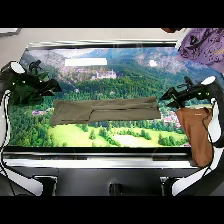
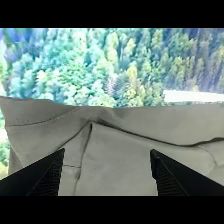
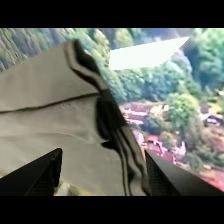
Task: Fold the clothes and pants, and hang the long-sleeved shirts on hangers.
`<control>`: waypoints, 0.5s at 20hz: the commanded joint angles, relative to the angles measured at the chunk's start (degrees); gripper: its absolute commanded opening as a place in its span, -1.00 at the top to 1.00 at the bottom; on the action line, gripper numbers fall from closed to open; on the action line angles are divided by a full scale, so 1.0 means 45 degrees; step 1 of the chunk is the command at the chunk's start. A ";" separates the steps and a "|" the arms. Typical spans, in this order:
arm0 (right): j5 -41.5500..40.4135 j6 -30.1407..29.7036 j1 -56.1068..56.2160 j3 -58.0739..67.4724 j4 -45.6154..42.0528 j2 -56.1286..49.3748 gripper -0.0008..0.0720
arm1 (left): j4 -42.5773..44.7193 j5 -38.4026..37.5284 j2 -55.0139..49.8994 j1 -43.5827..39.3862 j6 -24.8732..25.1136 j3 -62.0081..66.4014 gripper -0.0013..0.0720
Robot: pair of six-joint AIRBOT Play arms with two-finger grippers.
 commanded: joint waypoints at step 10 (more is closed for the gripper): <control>-0.0529 -0.1190 0.0826 0.0039 0.1209 -0.1433 -0.52 | 0.0010 -0.0034 0.0044 -0.0155 -0.0423 0.0175 -0.64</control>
